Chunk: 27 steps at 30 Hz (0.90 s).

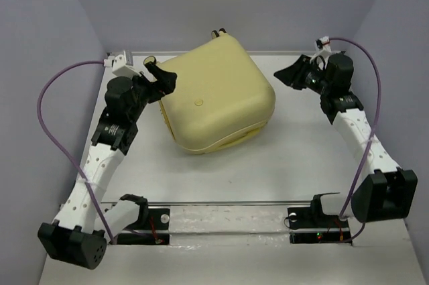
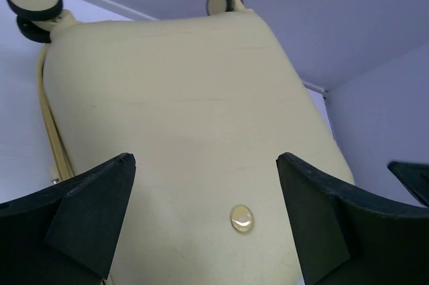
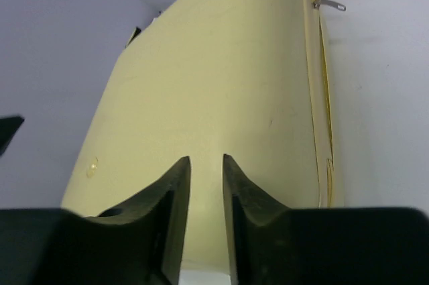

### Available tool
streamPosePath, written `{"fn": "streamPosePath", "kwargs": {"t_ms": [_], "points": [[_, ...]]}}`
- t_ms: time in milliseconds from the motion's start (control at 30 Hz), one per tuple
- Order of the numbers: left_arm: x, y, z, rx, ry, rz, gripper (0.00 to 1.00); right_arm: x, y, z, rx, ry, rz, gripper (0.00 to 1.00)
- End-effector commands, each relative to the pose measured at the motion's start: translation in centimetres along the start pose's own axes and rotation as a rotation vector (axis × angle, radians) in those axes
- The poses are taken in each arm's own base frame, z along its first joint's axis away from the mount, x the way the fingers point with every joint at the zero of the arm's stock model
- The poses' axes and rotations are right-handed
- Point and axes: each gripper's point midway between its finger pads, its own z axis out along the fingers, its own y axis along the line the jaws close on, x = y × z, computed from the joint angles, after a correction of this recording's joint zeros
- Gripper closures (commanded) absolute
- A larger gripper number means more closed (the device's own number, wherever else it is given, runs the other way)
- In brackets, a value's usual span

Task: Pack the luggage

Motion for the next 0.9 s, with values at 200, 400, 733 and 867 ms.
{"fn": "streamPosePath", "kwargs": {"t_ms": [200, 400, 733, 867], "points": [[-3.5, 12.1, 9.7, -0.191, 0.072, -0.174, 0.01, 7.7, -0.8, -4.0, -0.033, 0.033, -0.006, 0.47], [-2.8, 15.5, 15.4, -0.194, 0.168, -0.213, 0.01, 9.9, 0.5, -5.0, -0.092, 0.072, -0.008, 0.22], [0.5, 19.6, 22.9, -0.183, 0.271, -0.304, 0.01, 12.9, 2.9, -6.3, -0.165, 0.125, -0.026, 0.10], [0.4, 20.2, 24.8, -0.175, 0.258, -0.336, 0.01, 14.8, 3.7, -6.5, -0.182, 0.170, -0.045, 0.09]]}}
